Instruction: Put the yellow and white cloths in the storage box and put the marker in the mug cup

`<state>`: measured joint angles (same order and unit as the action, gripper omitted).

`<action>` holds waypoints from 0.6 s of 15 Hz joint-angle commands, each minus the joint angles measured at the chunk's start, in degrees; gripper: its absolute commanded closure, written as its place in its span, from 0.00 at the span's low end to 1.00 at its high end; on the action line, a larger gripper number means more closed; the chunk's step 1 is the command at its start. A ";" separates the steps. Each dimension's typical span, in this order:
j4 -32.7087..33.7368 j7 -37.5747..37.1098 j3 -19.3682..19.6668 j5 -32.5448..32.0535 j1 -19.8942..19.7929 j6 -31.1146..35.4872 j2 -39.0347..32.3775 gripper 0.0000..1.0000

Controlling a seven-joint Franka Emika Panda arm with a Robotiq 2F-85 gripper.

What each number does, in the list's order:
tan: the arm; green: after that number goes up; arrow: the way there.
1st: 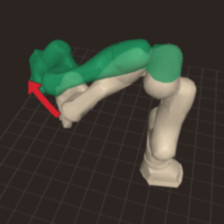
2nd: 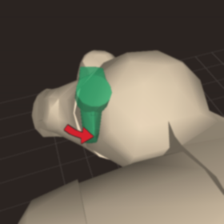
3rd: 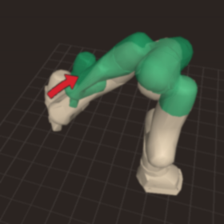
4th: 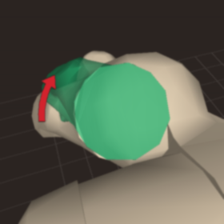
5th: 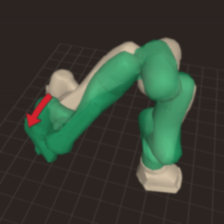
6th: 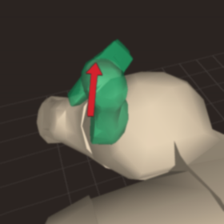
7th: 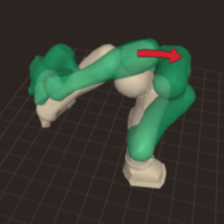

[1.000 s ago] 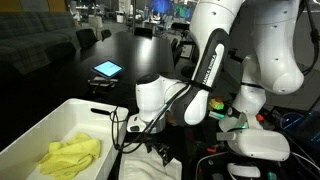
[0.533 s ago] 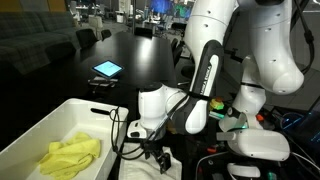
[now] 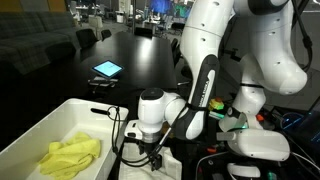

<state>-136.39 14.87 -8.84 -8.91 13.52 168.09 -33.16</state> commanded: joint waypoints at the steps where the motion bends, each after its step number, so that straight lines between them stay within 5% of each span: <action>1: 2.72 -5.21 4.57 -3.49 4.93 0.58 -2.10 0.00; 9: 4.41 -9.81 8.02 -5.84 9.24 0.06 -3.22 0.00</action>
<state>-133.69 7.58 -2.56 -12.85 20.96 168.02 -34.87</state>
